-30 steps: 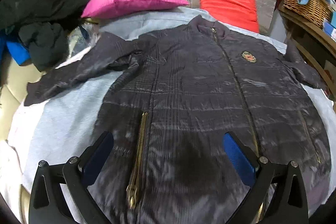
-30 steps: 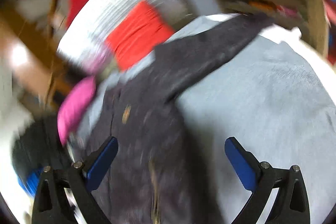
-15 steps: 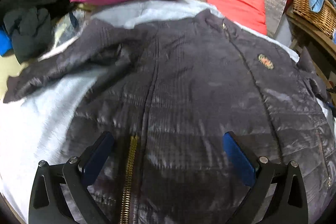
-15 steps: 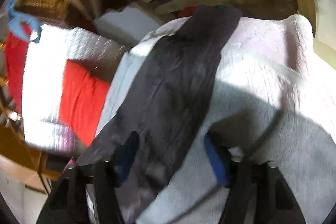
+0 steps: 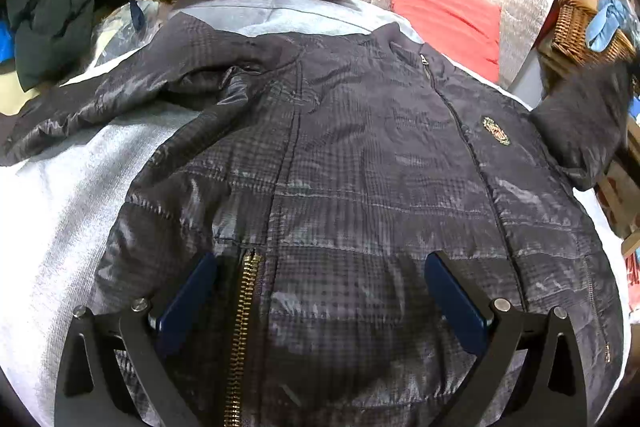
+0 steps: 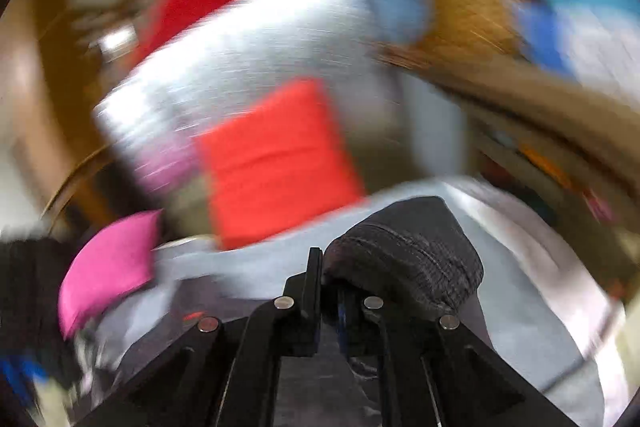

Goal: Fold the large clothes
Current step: 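Lift the sleeve with the right tool, fold it across the jacket body, release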

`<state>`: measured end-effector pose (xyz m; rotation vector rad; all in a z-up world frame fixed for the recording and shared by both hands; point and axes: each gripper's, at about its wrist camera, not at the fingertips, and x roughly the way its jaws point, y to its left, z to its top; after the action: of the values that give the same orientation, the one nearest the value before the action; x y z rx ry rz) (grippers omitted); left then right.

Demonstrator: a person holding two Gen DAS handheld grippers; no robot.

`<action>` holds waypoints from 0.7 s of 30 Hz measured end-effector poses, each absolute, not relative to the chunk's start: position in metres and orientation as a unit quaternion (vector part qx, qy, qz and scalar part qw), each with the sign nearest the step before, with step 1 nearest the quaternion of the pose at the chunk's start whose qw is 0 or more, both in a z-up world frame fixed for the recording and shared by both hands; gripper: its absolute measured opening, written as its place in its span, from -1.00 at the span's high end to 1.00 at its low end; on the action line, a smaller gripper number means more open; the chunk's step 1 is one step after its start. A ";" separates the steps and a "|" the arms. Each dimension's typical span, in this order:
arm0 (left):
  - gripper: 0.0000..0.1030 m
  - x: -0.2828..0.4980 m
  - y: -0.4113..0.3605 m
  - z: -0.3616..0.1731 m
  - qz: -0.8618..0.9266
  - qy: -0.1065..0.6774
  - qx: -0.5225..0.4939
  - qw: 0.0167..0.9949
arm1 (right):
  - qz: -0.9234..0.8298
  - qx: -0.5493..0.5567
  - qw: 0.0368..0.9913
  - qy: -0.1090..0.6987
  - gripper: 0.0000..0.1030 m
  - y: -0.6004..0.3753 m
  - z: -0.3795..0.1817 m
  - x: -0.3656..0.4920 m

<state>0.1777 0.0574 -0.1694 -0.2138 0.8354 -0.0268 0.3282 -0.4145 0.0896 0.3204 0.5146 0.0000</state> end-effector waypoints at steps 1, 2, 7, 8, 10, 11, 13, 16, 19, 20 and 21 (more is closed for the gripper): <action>-1.00 0.178 0.057 -0.169 -0.013 0.404 -0.105 0.909 | 0.027 0.125 0.962 0.242 0.88 -0.375 0.102 0.324; -1.00 0.178 0.058 -0.169 -0.014 0.404 -0.106 0.909 | 0.051 0.106 0.964 0.239 0.86 -0.344 0.106 0.318; -1.00 0.178 0.061 -0.168 -0.018 0.402 -0.120 0.908 | 0.176 -0.009 0.931 0.320 0.57 -0.173 0.043 0.304; -1.00 0.178 0.063 -0.168 -0.020 0.401 -0.125 0.907 | 0.192 -0.019 0.917 0.350 0.21 -0.152 0.019 0.304; -1.00 0.176 0.066 -0.168 -0.022 0.401 -0.131 0.906 | 0.201 -0.010 0.897 0.393 -0.49 -0.132 -0.018 0.303; -1.00 0.176 0.066 -0.168 -0.022 0.401 -0.134 0.906 | 0.204 0.003 0.886 0.417 -0.50 -0.127 -0.041 0.300; -1.00 0.176 0.065 -0.167 -0.022 0.401 -0.135 0.906 | 0.193 0.019 0.869 0.455 -0.50 -0.131 -0.071 0.304; -1.00 0.178 0.064 -0.167 -0.020 0.401 -0.133 0.906 | 0.195 0.062 0.865 0.457 -0.50 -0.159 -0.084 0.280; -1.00 0.178 0.063 -0.167 -0.019 0.400 -0.131 0.907 | 0.178 0.135 0.872 0.435 -0.55 -0.202 -0.078 0.264; -1.00 0.178 0.063 -0.167 -0.019 0.400 -0.130 0.907 | 0.172 0.155 0.873 0.430 -0.55 -0.215 -0.079 0.257; -1.00 0.179 0.063 -0.167 -0.019 0.401 -0.130 0.906 | 0.169 0.164 0.873 0.427 -0.55 -0.220 -0.076 0.256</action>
<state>0.1789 0.0629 -0.1670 -0.2686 0.8286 -0.0393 0.2561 -0.2204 -0.0762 0.3436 0.8924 0.3522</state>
